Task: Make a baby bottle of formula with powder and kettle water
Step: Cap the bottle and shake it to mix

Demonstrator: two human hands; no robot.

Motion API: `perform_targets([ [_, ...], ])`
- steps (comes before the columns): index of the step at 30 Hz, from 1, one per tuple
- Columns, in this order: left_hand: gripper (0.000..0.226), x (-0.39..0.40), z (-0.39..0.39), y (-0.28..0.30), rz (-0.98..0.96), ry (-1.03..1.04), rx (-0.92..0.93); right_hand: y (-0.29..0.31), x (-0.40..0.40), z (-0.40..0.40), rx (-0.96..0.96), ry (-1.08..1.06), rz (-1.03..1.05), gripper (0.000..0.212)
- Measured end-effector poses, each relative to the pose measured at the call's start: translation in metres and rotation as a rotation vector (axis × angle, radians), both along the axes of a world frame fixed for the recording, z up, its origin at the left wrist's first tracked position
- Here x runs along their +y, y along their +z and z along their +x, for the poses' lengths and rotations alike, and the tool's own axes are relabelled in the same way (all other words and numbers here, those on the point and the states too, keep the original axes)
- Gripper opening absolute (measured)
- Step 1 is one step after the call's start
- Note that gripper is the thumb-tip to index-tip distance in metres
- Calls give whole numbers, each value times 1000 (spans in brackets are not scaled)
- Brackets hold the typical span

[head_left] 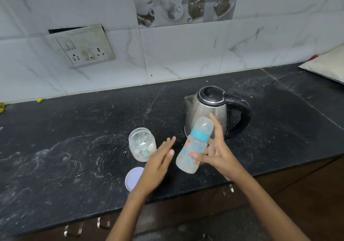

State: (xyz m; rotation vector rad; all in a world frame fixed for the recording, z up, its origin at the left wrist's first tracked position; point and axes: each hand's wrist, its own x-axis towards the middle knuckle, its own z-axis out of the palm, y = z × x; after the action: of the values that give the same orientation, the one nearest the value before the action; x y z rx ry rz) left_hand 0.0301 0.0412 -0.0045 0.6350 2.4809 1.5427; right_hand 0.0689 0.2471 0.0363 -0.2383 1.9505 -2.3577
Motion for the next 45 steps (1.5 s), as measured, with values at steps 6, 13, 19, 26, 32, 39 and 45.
perform_targets([
  [6, 55, 19, 17, -69, -818, -121, 182, -3, -7, 11, -62, -223, -166, 98],
  [13, 58, 31, 27, -88, -1021, -87, 208, 3, 7, 16, -89, -283, -250, 94],
  [19, 58, 35, 28, -85, -1039, -74, 133, -5, 13, 31, -136, -239, -141, 93],
  [26, 59, 40, 31, -75, -980, -53, 38, -9, 16, 46, -210, -186, -111, 100],
  [32, 59, 43, 32, -74, -970, -35, 18, 0, 21, 44, -193, -207, -79, 103],
  [39, 59, 43, 32, -75, -1007, -52, 21, 3, 23, 47, -159, -155, 38, 103],
  [45, 66, 42, 31, -75, -988, -50, 7, 2, 19, 48, -97, -127, 18, 104],
])
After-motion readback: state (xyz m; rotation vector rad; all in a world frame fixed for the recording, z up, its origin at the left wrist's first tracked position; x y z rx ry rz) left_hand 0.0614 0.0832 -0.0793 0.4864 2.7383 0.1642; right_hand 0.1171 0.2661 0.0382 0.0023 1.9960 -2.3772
